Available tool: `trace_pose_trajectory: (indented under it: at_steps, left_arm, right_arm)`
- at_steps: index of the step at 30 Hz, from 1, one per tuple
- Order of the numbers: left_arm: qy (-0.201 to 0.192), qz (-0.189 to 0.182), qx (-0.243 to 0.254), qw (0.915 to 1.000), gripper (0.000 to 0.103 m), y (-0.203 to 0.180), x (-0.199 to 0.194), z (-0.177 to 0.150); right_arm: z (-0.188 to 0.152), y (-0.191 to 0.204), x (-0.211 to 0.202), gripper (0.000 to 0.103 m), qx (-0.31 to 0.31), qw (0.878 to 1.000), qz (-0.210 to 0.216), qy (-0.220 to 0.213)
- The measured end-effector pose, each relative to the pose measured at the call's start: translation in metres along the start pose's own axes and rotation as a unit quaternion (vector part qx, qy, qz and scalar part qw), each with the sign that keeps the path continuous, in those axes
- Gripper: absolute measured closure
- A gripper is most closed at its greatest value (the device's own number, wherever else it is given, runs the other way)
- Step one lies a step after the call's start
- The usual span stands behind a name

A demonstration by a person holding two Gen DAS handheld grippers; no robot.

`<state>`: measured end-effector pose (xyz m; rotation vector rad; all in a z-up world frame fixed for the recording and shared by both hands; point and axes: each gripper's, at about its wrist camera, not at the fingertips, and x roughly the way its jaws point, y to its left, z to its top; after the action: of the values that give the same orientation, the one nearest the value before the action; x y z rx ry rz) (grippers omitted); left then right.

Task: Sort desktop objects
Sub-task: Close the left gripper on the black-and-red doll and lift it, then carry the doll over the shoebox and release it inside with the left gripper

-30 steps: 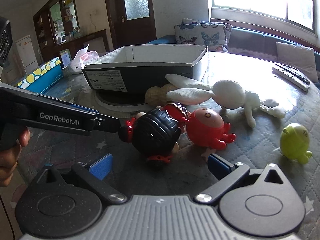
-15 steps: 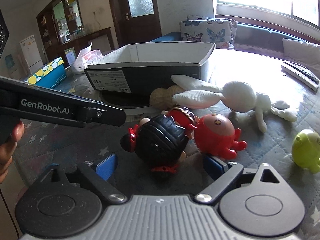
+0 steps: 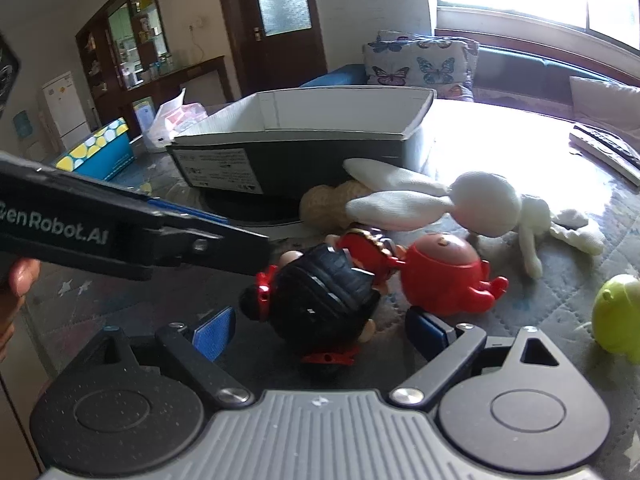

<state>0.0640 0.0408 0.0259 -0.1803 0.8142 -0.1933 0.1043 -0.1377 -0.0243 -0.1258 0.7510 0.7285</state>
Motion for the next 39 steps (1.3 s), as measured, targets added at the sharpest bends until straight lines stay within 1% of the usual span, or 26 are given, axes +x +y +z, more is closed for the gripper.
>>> trace_pose_trajectory:
  at_steps: [1, 5, 6, 10, 12, 18, 20, 25, 31, 32, 33, 35, 37, 39]
  left_arm:
    - [0.004, -0.004, 0.000, 1.0000, 0.059, 0.000, 0.002, 0.001]
    - [0.017, -0.022, -0.003, 0.9996, 0.059, 0.001, 0.007, 0.004]
    - [0.019, -0.028, -0.003, 0.9994, 0.059, 0.001, 0.008, 0.005]
    - [0.031, -0.056, 0.003, 0.9979, 0.059, 0.000, 0.014, 0.009]
    - [0.039, -0.053, 0.005, 0.9978, 0.059, 0.000, 0.020, 0.011]
    - [0.052, -0.068, -0.016, 0.9962, 0.057, 0.007, 0.027, 0.013]
    - [0.055, -0.075, -0.024, 0.9954, 0.056, 0.010, 0.029, 0.013]
    - [0.061, -0.087, -0.040, 0.9935, 0.057, 0.016, 0.031, 0.013]
    - [0.042, -0.083, -0.036, 0.9950, 0.057, 0.017, 0.012, 0.016]
    - [0.036, -0.083, -0.035, 0.9953, 0.057, 0.017, 0.007, 0.018]
    - [0.027, -0.080, -0.034, 0.9958, 0.057, 0.018, 0.002, 0.022]
    - [0.010, -0.077, -0.034, 0.9964, 0.057, 0.020, -0.007, 0.031]
    - [-0.006, -0.073, -0.035, 0.9967, 0.057, 0.024, -0.013, 0.039]
    - [-0.021, -0.073, -0.041, 0.9963, 0.057, 0.031, -0.017, 0.047]
  right_arm:
    - [0.000, 0.001, 0.000, 0.013, -0.002, 1.000, 0.002, 0.001]
    - [0.001, 0.002, 0.003, 0.018, -0.007, 1.000, 0.009, 0.006]
    - [0.001, 0.002, 0.004, 0.021, -0.007, 1.000, 0.010, 0.006]
    - [0.002, 0.001, 0.006, 0.026, -0.007, 1.000, 0.014, 0.010]
    - [0.002, 0.000, 0.006, 0.028, -0.007, 1.000, 0.016, 0.011]
    - [0.003, -0.004, 0.008, 0.031, -0.002, 1.000, 0.018, 0.014]
    - [0.004, -0.004, 0.008, 0.032, 0.001, 1.000, 0.019, 0.014]
    - [0.003, -0.003, 0.007, 0.032, 0.001, 1.000, 0.023, 0.015]
    - [0.011, 0.005, -0.003, 0.033, -0.006, 0.999, 0.031, 0.007]
    - [0.016, 0.006, -0.005, 0.034, -0.008, 0.999, 0.034, 0.004]
    - [0.021, 0.006, -0.007, 0.039, -0.010, 0.999, 0.036, 0.000]
    - [0.030, 0.008, -0.011, 0.039, -0.015, 0.999, 0.042, -0.007]
    - [0.042, 0.009, -0.013, 0.045, -0.022, 0.999, 0.044, -0.013]
    - [0.055, 0.010, -0.011, 0.045, -0.027, 0.998, 0.047, -0.017]
